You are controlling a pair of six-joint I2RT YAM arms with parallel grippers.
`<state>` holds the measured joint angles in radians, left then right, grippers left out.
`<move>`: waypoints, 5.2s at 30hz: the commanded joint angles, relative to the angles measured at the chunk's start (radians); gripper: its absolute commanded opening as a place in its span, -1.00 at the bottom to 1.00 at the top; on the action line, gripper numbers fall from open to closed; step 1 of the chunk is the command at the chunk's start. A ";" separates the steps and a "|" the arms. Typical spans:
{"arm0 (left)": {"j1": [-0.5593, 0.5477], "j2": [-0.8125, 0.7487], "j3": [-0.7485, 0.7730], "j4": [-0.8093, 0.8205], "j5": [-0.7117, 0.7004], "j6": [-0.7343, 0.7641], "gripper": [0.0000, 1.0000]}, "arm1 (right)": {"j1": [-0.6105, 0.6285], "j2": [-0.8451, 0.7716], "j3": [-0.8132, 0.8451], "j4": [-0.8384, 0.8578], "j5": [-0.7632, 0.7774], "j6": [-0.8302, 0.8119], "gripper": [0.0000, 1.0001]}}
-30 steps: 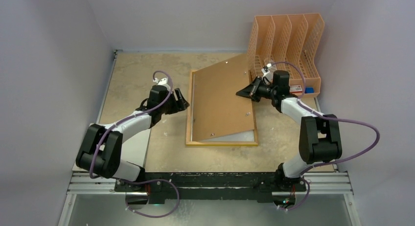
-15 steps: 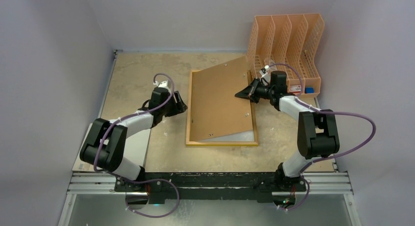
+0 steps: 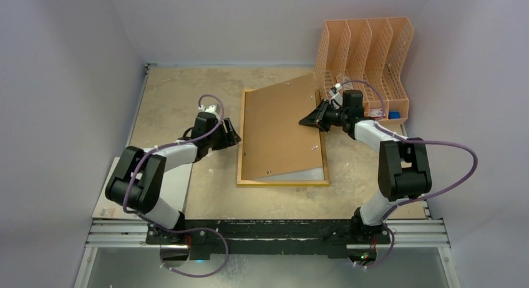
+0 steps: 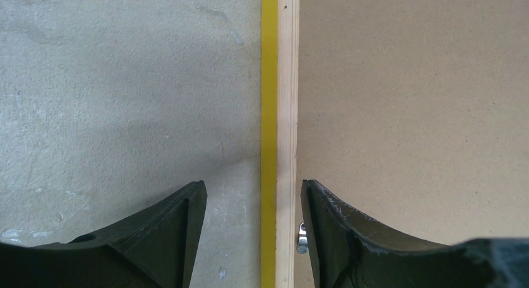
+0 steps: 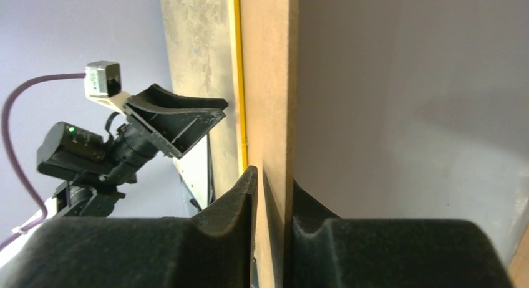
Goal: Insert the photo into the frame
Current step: Turn over the photo frame item on the photo frame, then move the photo frame to the center of the board.
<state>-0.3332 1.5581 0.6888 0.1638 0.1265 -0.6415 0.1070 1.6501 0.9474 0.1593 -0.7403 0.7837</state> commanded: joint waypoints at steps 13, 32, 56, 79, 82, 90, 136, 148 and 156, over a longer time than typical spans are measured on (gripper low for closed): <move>0.006 0.061 0.021 0.054 0.065 0.003 0.18 | 0.040 -0.023 0.141 -0.226 0.214 -0.184 0.11; 0.006 0.134 0.038 0.093 0.144 -0.017 -0.55 | 0.083 -0.040 0.119 -0.259 0.291 -0.195 0.32; 0.006 0.152 0.048 0.053 0.097 -0.014 -0.66 | 0.130 -0.132 0.100 -0.382 0.729 -0.316 0.74; 0.006 0.152 0.028 0.132 0.179 -0.055 -0.15 | 0.131 -0.096 -0.066 -0.291 0.715 -0.314 0.78; 0.006 0.157 0.024 0.129 0.182 -0.060 -0.25 | 0.132 -0.084 -0.079 -0.287 0.683 -0.310 0.74; 0.006 0.156 0.011 0.107 0.192 -0.061 -0.61 | 0.139 -0.064 -0.099 -0.274 0.596 -0.314 0.62; 0.008 -0.223 -0.263 -0.116 0.139 -0.073 -0.77 | 0.667 0.089 -0.082 0.271 0.376 0.172 -0.46; 0.007 -0.220 -0.270 -0.121 0.121 -0.060 -0.88 | 0.741 0.257 0.056 0.194 0.441 0.197 -0.72; 0.008 -0.256 -0.261 -0.162 0.047 -0.038 -0.91 | 0.743 0.300 0.125 0.140 0.482 0.171 -0.71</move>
<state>-0.3206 1.3056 0.4438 0.0853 0.2211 -0.7296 0.8444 1.9369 1.0161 0.3386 -0.3008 0.9657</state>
